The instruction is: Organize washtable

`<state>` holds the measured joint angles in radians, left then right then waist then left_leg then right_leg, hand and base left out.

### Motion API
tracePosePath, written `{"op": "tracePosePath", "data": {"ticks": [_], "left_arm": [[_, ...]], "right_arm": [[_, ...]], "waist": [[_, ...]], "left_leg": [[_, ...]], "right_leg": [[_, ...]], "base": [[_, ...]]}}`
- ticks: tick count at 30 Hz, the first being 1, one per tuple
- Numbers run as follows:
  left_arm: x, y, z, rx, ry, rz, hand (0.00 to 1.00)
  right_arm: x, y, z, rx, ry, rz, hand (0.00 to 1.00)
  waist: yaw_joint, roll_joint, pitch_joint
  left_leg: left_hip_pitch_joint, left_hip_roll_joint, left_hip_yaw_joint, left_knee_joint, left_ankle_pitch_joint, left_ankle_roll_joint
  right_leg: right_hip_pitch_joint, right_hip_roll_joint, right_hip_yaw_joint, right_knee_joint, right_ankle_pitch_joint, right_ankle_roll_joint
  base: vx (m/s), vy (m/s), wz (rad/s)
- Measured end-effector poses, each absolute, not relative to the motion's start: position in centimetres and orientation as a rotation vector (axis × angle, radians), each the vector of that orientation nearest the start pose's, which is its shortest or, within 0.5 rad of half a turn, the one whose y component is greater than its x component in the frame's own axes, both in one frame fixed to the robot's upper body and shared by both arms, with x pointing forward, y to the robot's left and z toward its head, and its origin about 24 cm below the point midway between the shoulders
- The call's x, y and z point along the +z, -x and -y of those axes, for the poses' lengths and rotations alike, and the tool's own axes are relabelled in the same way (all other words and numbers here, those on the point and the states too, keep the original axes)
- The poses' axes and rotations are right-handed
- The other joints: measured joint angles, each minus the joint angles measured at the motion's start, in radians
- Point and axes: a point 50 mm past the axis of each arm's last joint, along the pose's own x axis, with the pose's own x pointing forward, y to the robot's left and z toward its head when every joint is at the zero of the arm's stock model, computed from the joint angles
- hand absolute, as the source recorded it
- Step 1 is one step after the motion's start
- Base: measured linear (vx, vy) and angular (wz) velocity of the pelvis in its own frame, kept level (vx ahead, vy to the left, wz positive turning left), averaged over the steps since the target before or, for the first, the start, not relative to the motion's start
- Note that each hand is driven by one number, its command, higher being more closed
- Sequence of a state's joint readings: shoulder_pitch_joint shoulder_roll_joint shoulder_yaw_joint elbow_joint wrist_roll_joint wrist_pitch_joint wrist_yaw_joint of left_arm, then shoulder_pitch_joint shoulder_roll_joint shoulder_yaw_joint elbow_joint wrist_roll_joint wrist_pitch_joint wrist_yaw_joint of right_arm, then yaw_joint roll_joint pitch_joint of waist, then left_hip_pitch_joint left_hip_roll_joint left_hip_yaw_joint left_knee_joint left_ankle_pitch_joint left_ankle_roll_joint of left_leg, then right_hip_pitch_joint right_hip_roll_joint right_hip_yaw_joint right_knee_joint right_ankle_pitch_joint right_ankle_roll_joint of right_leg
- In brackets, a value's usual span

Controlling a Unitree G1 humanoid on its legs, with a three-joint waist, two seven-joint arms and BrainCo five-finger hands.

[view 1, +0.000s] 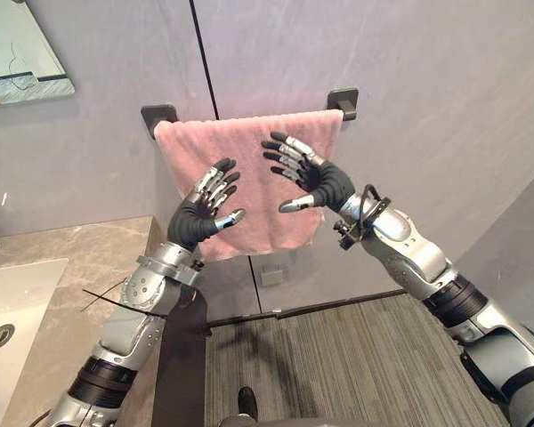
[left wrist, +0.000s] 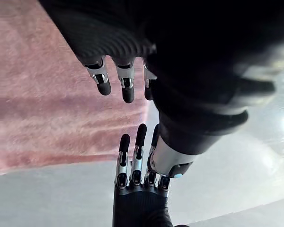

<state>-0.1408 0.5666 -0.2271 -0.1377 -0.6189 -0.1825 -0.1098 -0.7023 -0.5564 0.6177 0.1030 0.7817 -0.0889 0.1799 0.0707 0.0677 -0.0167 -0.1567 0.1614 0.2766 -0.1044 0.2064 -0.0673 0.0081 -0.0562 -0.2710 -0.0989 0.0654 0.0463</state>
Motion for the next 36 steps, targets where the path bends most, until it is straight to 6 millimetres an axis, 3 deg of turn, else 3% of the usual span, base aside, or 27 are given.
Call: {"op": "tracePosePath", "data": {"ticks": [4,7,14,22,24,26,27,28,29,33,36], "left_arm": [[10.9,-28.5,-17.5,-0.412,0.019,0.204,0.0],[12.8,-31.0,-17.5,-0.39,0.002,0.243,0.0],[15.5,-34.7,-19.0,-0.232,0.01,0.288,0.0],[15.6,-35.6,-22.3,-0.067,0.021,0.275,0.0],[14.7,-35.1,-23.2,-0.035,0.016,0.252,0.0],[12.2,-33.8,-24.7,0.038,0.054,0.199,0.0],[11.4,-33.4,-25.1,0.058,0.07,0.181,0.0],[9.0,-31.9,-26.3,0.118,0.105,0.118,0.0],[8.5,-31.6,-26.4,0.127,0.11,0.106,0.0],[3.3,-28.0,-27.2,0.232,0.201,-0.04,0.0],[0.2,-25.7,-26.5,0.273,0.249,-0.132,0.0]], "right_arm": [[17.4,-33.6,7.7,0.807,0.046,0.237,0.0],[18.8,-35.6,7.7,0.747,0.027,0.241,0.0],[20.4,-38.0,7.8,0.598,-0.136,0.249,0.0],[19.2,-39.0,10.6,0.449,-0.233,0.219,0.0],[17.2,-38.6,12.3,0.391,-0.278,0.185,0.0],[12.8,-37.3,15.4,0.275,-0.346,0.102,0.0],[11.6,-36.8,16.3,0.243,-0.36,0.08,0.0],[8.4,-34.9,18.4,0.157,-0.391,0.02,0.0],[7.9,-34.5,18.8,0.143,-0.393,0.01,0.0],[2.9,-30.3,23.0,-0.048,-0.452,-0.085,0.0],[0.4,-27.9,24.3,-0.152,-0.495,-0.131,0.0]], "waist": [[0.009,-0.012,0.02],[0.027,-0.029,0.074],[0.025,-0.04,0.161],[0.002,-0.041,0.203],[-0.004,-0.043,0.205],[-0.005,-0.043,0.205],[-0.005,-0.043,0.205],[-0.008,-0.043,0.205],[-0.009,-0.043,0.205],[-0.027,-0.043,0.205],[-0.035,-0.043,0.205]], "left_leg": [[-0.079,0.01,-0.001,0.0,0.003,-0.003],[-0.124,0.016,-0.004,0.001,0.024,0.003],[-0.156,0.001,0.0,0.007,0.048,0.028],[-0.145,0.006,0.023,0.006,0.049,0.027],[-0.139,0.009,0.026,0.006,0.048,0.027],[-0.126,0.014,0.029,0.001,0.038,0.016],[-0.122,0.014,0.03,0.001,0.035,0.014],[-0.118,0.014,0.032,0.001,0.03,0.012],[-0.117,0.014,0.033,0.001,0.029,0.012],[-0.105,0.008,0.042,0.001,0.015,0.004],[-0.079,0.003,0.046,0.001,0.007,0.002]], "right_leg": [[-0.077,0.009,-0.004,0.001,0.024,-0.007],[-0.119,0.017,-0.003,0.002,0.037,-0.007],[-0.155,0.002,-0.002,0.01,0.035,-0.003],[-0.174,0.0,0.024,0.047,0.019,-0.007],[-0.177,0.001,0.029,0.058,0.013,-0.006],[-0.185,0.0,0.034,0.089,-0.005,-0.005],[-0.186,-0.001,0.037,0.093,-0.008,-0.006],[-0.186,-0.002,0.043,0.096,-0.015,-0.009],[-0.186,-0.002,0.044,0.096,-0.015,-0.008],[-0.179,-0.009,0.051,0.098,-0.027,0.006],[-0.156,-0.016,0.053,0.097,-0.032,0.01]], "base": [[-0.03,0.001,0.0],[-0.06,-0.005,-0.02],[0.0,0.011,0.02],[0.01,0.008,-0.09],[-0.04,0.0,-0.09],[-0.05,-0.014,-0.14],[-0.03,-0.016,-0.15],[-0.01,-0.011,-0.09],[0.0,-0.011,-0.08],[0.02,-0.006,-0.05],[0.07,-0.006,0.0]]}}
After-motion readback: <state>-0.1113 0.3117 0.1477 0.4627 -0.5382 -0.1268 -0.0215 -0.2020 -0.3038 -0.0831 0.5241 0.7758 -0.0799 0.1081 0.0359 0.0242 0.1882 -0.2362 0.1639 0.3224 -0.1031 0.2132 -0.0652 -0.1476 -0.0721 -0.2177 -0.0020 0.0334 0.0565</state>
